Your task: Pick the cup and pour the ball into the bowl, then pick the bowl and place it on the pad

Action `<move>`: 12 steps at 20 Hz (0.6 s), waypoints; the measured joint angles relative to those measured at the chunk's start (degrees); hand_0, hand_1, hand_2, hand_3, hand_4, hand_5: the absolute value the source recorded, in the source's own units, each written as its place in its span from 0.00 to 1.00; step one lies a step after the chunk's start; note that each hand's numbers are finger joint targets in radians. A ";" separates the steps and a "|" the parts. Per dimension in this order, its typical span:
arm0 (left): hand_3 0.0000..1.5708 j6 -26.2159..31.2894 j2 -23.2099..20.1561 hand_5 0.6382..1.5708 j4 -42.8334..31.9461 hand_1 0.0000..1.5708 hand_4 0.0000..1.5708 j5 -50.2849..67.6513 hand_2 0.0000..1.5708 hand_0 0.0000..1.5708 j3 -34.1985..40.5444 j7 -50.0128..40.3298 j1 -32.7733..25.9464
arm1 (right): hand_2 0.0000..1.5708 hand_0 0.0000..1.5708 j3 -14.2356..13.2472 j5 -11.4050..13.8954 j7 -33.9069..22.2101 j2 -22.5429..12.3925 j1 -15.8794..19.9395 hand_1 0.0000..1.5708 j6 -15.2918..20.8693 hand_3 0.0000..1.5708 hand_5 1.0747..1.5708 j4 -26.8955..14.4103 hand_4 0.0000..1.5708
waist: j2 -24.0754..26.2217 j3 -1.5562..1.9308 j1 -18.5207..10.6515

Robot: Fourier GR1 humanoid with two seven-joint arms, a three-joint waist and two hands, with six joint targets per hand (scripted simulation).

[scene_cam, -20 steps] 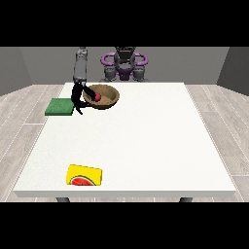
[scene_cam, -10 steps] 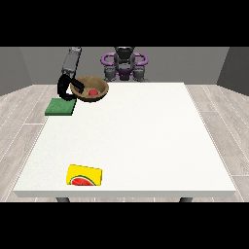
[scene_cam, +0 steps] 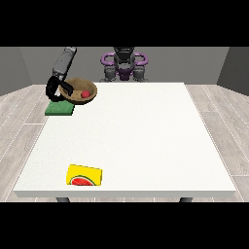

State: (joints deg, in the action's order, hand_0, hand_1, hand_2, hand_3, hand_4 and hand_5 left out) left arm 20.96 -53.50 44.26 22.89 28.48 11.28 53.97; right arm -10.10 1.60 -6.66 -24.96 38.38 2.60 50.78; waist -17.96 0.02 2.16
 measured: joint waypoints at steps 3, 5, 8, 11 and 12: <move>0.00 -0.64 0.15 0.96 1.90 0.00 0.00 0.41 0.00 0.00 -0.17 -0.97 -0.41 | 1.00 1.00 -2.85 -1.53 3.50 -3.70 -0.52 1.00 -3.26 0.75 0.93 -3.44 0.82 | -0.16 0.03 -0.34; 0.00 -0.91 0.10 0.96 2.69 0.00 0.00 0.62 0.00 0.00 -0.02 -0.69 -0.64 | 1.00 1.00 -4.69 -2.88 5.50 -5.24 -0.52 1.00 -5.03 0.71 0.93 -5.30 0.83 | -1.20 0.05 -0.34; 0.00 -1.04 -0.68 0.96 4.14 0.00 0.10 1.00 0.00 0.00 0.34 -0.34 -0.57 | 1.00 1.00 -7.16 -4.46 8.75 -7.76 0.04 1.00 -7.56 0.55 0.94 -8.25 0.82 | -3.29 0.06 -0.86; 0.00 -1.28 -1.74 0.96 5.80 0.00 0.08 1.55 0.00 0.00 0.59 -0.91 0.04 | 1.00 1.00 -8.67 -5.04 11.55 -9.77 0.78 1.00 -9.34 0.37 0.96 -11.33 0.83 | -5.46 0.06 -1.50; 0.00 -1.25 -1.91 0.96 6.74 0.00 0.08 1.96 0.00 0.00 0.61 -1.49 0.11 | 1.00 1.00 -9.09 -4.86 12.94 -10.70 0.61 1.00 -9.67 0.25 0.95 -12.60 0.83 | -5.98 0.07 -1.86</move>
State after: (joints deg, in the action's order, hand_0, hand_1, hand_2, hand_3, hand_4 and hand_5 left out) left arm 19.71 -55.42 51.00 24.85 29.10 9.78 54.08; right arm -19.19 -3.26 6.29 -35.66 38.99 -7.07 38.18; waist -23.93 0.10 0.30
